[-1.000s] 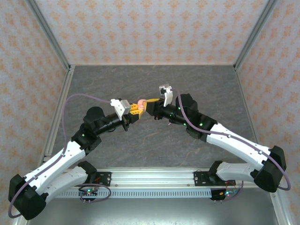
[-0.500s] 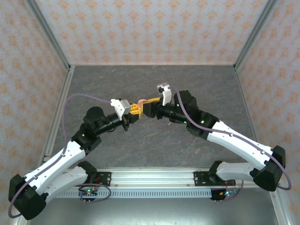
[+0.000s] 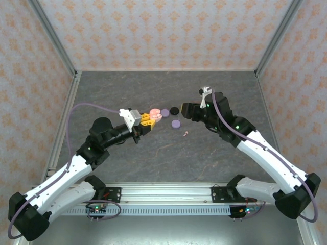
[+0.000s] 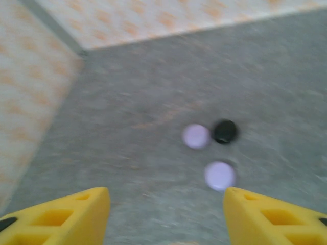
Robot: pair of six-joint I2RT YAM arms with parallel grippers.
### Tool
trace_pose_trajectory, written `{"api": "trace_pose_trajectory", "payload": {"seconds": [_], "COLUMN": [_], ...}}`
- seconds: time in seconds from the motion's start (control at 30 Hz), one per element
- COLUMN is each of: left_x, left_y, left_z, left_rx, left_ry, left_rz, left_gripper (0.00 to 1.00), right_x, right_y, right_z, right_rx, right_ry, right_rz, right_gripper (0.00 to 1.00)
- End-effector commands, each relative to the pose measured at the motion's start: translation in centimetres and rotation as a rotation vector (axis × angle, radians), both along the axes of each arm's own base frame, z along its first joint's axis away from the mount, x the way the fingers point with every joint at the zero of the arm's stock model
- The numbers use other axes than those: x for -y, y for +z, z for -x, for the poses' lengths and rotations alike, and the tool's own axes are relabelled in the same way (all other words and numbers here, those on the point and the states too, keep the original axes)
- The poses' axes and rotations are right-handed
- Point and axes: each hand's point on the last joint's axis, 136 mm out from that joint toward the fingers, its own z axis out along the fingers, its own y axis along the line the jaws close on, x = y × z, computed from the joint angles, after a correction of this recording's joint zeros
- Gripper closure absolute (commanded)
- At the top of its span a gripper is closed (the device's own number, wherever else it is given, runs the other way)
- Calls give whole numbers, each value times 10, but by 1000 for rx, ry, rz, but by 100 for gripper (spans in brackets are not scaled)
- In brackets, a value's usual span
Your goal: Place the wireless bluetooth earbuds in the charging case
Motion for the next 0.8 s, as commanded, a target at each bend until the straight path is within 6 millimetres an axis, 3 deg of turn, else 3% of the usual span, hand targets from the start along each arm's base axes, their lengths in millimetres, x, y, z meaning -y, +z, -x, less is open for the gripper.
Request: {"api": "trace_pose_trajectory", "payload": {"seconds": [0.0, 0.13, 0.43, 0.6, 0.77], "left_x": [-2, -2, -2, -2, -1], "left_y": [-1, 0, -2, -2, -4], "left_z": [3, 3, 3, 3, 3], "left_rx": [22, 22, 18, 18, 15], "left_ry": [9, 8, 9, 7, 7], "left_rz": [-9, -9, -12, -13, -15], "left_gripper": [100, 100, 100, 100, 100], "right_x": [36, 36, 20, 12, 6], "right_y": [-73, -129, -201, -226, -234], "right_z": [2, -4, -22, -26, -30], "right_rx": [-227, -368, -532, -591, -605], "right_ry": [-131, -143, -155, -152, -150], "right_rz": [157, 189, 228, 222, 210], "right_gripper": [43, 49, 56, 60, 61]}}
